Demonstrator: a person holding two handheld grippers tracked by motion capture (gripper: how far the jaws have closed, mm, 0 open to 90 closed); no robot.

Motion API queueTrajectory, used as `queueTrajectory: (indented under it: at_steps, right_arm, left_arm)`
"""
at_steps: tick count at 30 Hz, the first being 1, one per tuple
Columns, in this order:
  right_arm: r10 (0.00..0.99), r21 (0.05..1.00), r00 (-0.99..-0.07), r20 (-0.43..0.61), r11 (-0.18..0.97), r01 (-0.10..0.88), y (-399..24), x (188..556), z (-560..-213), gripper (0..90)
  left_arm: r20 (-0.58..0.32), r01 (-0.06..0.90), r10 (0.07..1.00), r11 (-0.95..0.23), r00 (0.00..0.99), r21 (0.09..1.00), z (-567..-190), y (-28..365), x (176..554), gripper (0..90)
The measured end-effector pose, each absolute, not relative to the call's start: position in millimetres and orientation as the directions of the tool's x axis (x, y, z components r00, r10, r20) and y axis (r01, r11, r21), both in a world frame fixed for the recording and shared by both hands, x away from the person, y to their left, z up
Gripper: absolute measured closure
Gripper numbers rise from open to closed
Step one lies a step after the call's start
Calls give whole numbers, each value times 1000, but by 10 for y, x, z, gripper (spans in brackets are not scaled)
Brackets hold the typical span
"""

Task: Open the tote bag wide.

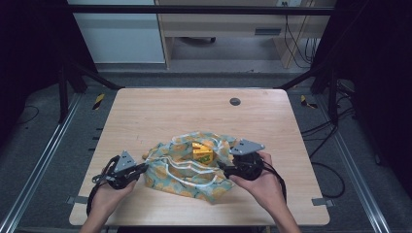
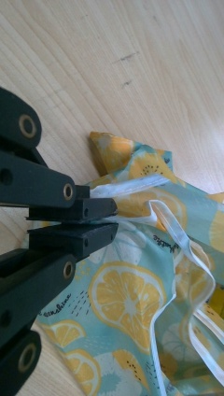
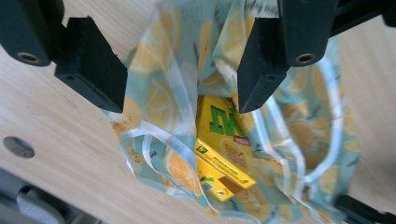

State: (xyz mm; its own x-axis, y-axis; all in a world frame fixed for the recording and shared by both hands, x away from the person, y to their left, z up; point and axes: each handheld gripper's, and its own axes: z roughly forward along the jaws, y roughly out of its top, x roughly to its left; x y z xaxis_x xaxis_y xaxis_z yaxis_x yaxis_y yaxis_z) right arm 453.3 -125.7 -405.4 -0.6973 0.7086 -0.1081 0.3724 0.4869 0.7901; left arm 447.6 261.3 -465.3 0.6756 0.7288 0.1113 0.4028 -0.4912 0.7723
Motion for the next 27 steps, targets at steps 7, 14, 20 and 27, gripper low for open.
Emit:
queueTrajectory:
  at_steps: [7,14,20,27]
  right_arm:
    - [712,737,-693,-112,527,422,-1198,4746,-4176,773]
    - [765,779,-638,-88,452,435,-1276,4965,-4063,898]
    - [798,797,-596,-89,416,438,-1405,5141,-3977,900]
    - [808,757,-584,-78,429,492,-1464,5273,-4251,900]
  left_arm:
    - [126,367,722,-485,681,794,-4625,2582,4472,866]
    - [113,313,720,-430,685,847,-4547,2493,4504,869]
    - [126,260,699,-418,704,871,-4437,2349,4489,872]
    - [153,293,675,-498,722,816,-4599,2194,4568,873]
